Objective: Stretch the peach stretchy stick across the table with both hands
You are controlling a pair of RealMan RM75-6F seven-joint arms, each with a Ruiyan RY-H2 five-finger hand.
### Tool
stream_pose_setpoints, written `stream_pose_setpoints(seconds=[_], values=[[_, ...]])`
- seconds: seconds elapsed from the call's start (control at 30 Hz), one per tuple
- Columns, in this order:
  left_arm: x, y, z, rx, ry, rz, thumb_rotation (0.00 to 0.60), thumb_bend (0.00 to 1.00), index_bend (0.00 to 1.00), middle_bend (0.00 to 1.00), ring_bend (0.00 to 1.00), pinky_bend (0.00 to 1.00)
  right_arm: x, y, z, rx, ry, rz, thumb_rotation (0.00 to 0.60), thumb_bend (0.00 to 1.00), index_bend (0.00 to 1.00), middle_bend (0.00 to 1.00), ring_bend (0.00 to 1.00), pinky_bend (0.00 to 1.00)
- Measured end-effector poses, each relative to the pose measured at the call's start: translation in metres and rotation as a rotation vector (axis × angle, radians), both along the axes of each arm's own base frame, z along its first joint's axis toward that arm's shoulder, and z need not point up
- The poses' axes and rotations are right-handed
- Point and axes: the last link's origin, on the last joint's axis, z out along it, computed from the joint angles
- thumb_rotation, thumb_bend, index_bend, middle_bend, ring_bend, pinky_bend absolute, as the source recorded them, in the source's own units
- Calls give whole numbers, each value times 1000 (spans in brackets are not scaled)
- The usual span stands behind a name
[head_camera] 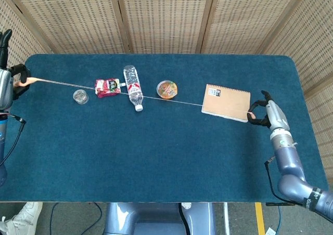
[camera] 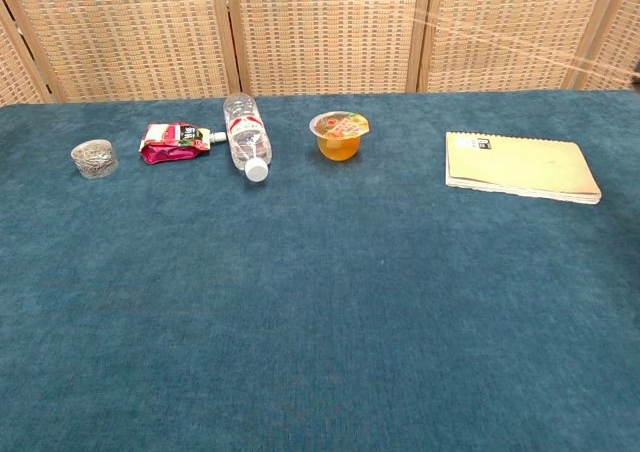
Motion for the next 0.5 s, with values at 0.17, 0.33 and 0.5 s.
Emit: stream_pose_setpoints(seconds=[0.17, 0.33, 0.5], values=[[-14, -3, 10, 16, -23, 26, 600, 622, 810, 0, 0, 0, -30, 13, 23, -38, -28, -56, 600, 637, 695, 87, 0, 0], [-27, -6, 21, 31, -42, 52, 600, 622, 812, 0, 0, 0, -56, 29, 39, -52, -35, -87, 600, 640, 697, 87, 0, 0], [-38, -5, 30, 37, -52, 81, 600, 622, 813, 0, 0, 0, -78, 47, 49, -46, -20, -103, 600, 641, 700, 88, 0, 0]])
